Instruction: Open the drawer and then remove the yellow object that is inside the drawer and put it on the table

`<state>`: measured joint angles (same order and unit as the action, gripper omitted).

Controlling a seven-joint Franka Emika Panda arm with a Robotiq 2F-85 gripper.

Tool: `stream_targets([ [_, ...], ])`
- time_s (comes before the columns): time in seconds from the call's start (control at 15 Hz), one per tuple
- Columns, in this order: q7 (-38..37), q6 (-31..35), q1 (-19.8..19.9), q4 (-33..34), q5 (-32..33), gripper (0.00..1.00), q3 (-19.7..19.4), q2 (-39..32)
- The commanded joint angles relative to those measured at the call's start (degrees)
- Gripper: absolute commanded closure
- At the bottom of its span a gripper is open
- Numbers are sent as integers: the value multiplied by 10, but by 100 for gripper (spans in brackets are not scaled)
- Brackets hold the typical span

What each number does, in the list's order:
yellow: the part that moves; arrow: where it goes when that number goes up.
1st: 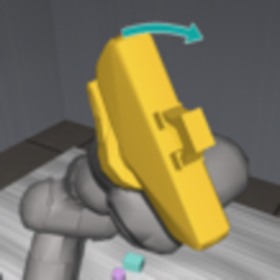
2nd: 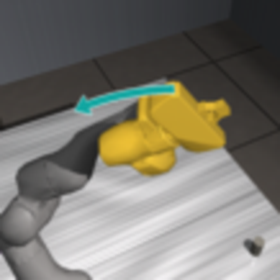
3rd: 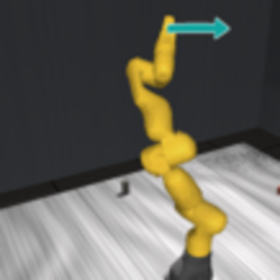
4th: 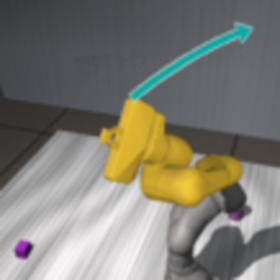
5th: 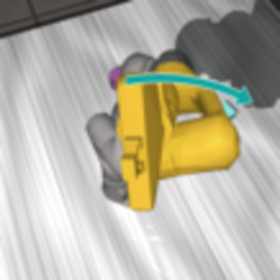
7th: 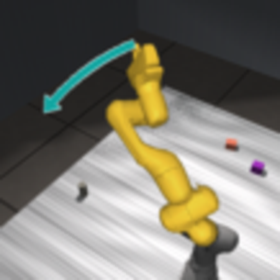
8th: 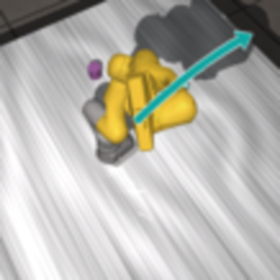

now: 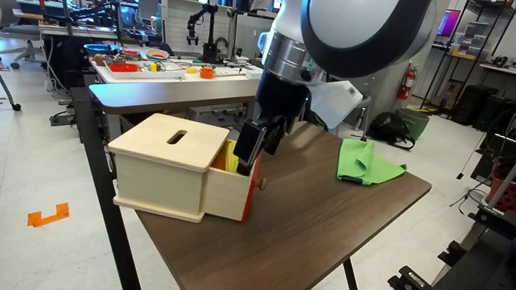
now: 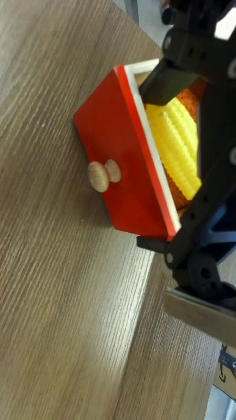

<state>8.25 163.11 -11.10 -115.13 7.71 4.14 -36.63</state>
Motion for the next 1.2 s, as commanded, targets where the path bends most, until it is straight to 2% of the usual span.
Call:
stream_targets([
  [0.0, -10, -41, -12, -6, 28, 0, -24, 9],
  [0.53, -8, -67, -4, -8, 24, 0, -19, 20],
  [0.8, -30, -29, -3, -19, 10, 0, -15, 28],
  [1.13, -66, -24, -6, -38, 5, 0, -17, 54],
])
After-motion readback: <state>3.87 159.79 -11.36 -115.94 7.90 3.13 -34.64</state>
